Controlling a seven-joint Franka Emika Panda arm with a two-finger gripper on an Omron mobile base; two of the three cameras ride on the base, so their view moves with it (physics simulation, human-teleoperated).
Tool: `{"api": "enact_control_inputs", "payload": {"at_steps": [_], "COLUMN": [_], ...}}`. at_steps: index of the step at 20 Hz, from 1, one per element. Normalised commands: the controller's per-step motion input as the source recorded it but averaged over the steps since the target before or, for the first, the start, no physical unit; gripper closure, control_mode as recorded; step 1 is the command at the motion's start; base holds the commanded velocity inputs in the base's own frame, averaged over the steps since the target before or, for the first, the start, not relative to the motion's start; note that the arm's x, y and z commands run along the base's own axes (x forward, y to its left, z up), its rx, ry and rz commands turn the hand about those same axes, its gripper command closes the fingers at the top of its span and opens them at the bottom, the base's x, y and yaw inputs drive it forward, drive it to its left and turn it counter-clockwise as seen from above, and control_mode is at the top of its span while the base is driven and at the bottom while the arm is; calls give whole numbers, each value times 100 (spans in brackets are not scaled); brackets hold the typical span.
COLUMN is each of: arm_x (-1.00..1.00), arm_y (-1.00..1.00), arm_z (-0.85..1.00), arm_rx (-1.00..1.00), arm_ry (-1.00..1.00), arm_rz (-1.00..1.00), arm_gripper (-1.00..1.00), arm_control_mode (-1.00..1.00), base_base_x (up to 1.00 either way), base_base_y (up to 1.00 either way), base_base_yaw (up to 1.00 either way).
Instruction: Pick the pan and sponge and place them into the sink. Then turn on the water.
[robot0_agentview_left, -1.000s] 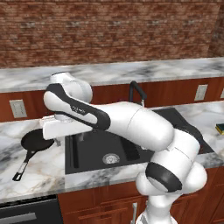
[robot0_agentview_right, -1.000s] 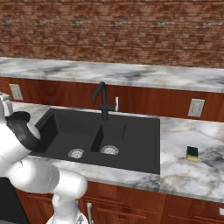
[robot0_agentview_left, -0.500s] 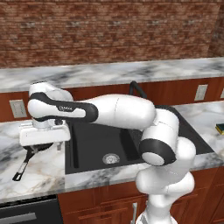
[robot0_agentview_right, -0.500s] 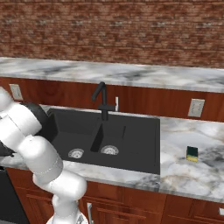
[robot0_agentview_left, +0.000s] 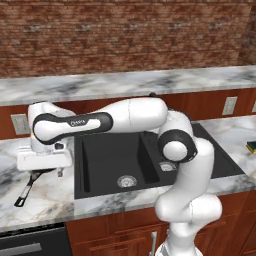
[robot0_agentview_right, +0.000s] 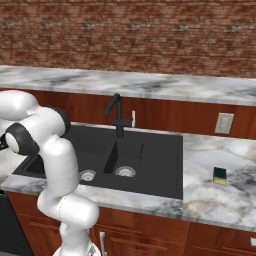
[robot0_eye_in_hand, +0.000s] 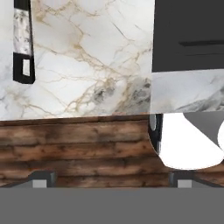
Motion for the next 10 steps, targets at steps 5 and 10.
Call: {"api": "enact_control_inputs", "payload": {"at_steps": [5,10], "arm_x": [29,27], "arm_y": [36,49], "arm_z": [-43,-37], "arm_rx": [0,0], "arm_ry": [0,0], "arm_rz": [-4,-3], "arm_gripper": [-100,-100], "arm_control_mode": [-100,-100], "base_base_x": [0,0], "base_base_y": [0,0], "base_base_yaw": [0,0]}}
